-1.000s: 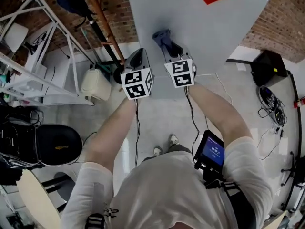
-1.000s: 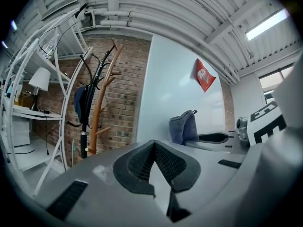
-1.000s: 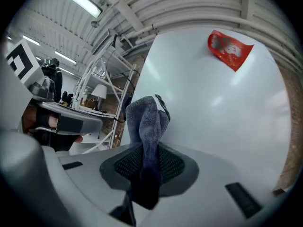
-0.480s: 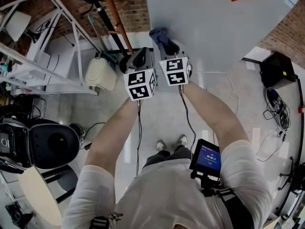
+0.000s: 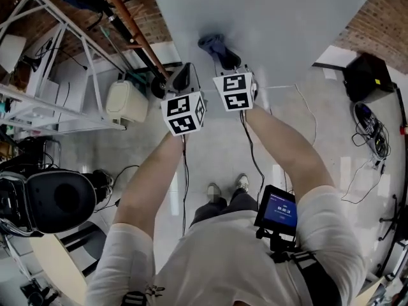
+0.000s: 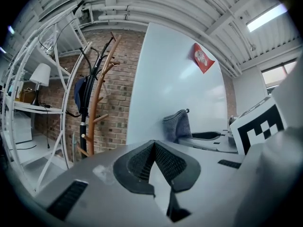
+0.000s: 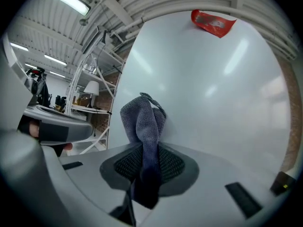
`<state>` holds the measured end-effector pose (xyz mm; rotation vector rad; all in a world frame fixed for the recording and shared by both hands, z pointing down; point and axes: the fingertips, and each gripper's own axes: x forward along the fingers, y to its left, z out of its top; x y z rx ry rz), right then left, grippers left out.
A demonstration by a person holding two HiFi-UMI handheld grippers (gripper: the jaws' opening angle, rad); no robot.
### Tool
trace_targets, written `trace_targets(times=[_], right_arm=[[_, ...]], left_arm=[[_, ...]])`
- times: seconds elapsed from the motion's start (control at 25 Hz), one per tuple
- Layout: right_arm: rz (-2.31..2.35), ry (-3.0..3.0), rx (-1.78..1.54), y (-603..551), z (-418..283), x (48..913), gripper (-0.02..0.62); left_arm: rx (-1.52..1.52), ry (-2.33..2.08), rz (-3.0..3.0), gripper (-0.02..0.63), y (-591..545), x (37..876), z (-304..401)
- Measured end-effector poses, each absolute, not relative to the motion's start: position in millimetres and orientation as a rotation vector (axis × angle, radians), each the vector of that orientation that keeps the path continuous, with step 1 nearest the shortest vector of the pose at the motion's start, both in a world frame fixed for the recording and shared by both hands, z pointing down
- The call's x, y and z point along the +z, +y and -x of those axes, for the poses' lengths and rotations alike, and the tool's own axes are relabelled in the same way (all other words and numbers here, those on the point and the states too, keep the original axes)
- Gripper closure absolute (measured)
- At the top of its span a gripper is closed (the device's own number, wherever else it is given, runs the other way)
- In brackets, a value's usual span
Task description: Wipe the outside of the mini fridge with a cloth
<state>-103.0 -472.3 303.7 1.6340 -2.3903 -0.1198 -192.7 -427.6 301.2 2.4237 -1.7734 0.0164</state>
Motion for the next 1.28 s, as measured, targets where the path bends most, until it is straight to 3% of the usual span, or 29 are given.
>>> trace_targets(times=[0.8, 1.28], right_arm=[[-1.788, -2.276, -0.117, -466.0, -85.1, 298.2, 0.509], [-1.838, -2.236, -0.149, -466.2, -159.2, 292.1, 0.509]], left_arm=[[0.037, -1.607, -2.556, 0.603, -434.8, 296.3, 19.8], [0.053, -1.555, -2.600, 0.603, -443.3, 296.3, -40.0]])
